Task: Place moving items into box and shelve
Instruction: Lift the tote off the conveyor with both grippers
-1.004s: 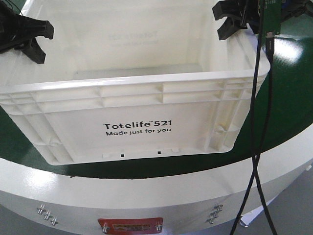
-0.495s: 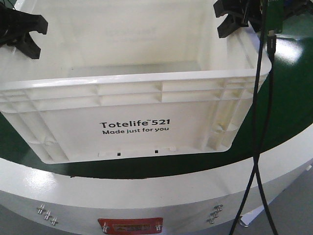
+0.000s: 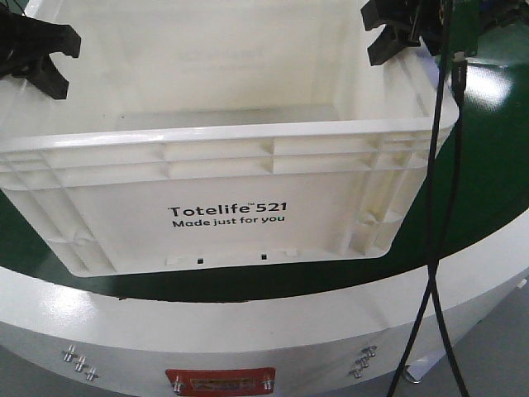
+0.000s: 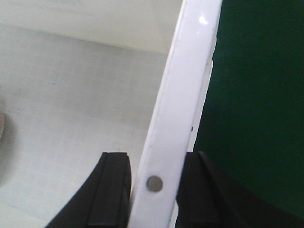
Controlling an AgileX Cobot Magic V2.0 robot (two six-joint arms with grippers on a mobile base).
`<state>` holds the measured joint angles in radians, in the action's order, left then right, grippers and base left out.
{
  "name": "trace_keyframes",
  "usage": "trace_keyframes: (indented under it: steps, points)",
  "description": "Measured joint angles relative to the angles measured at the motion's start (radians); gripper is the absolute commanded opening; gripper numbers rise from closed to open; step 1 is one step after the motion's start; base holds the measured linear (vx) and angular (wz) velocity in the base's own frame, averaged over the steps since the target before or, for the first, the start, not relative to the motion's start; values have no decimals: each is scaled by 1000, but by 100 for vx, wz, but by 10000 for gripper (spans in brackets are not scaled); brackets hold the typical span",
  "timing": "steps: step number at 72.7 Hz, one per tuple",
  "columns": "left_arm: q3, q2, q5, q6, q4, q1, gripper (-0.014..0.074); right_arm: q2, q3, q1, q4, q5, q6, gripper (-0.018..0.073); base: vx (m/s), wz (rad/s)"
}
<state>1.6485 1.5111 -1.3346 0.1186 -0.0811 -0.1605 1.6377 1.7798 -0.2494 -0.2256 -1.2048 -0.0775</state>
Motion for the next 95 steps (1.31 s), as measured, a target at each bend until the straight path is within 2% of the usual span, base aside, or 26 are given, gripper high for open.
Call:
trace_keyframes:
  steps: [95]
  points:
    - [0, 0, 2, 0, 0, 0, -3, 0, 0, 0, 0, -3, 1, -4, -4, 1]
